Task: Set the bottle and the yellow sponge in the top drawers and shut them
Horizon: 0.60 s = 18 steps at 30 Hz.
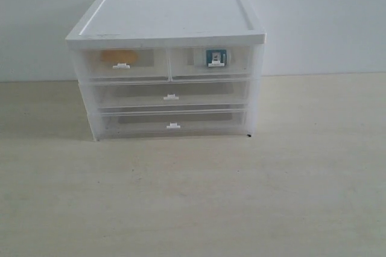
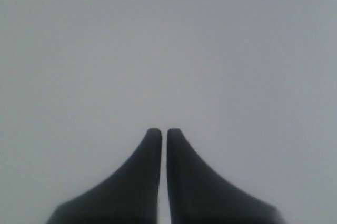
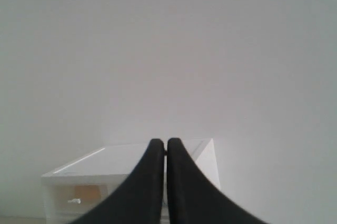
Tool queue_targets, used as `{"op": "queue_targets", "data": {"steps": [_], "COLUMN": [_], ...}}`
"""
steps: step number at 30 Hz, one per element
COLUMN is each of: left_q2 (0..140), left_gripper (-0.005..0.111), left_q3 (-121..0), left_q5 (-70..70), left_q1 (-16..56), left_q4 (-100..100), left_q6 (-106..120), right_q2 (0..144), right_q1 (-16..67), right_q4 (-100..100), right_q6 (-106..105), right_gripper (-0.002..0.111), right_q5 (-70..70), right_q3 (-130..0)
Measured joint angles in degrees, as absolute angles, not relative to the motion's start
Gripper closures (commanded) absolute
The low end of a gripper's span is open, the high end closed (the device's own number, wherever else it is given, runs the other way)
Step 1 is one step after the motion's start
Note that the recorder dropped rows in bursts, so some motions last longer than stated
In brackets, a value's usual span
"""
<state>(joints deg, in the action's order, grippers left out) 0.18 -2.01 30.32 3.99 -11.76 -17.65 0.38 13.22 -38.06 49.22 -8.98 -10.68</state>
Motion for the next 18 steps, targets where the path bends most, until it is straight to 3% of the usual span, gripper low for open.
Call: {"op": "queue_targets", "data": {"steps": [18], "left_q2": [0.11], "left_gripper": [0.103], "left_q3": [-1.67], "left_q5": [19.11], "left_q1": [3.99], "left_q4": [-11.90], "left_q6": [-17.85], "right_q2": [0.38], "right_q1": [13.22], "right_q4": [-38.06], "right_q6": [49.52], "right_gripper": [0.108], "right_q5": [-1.72], "right_q3": [-10.68]}}
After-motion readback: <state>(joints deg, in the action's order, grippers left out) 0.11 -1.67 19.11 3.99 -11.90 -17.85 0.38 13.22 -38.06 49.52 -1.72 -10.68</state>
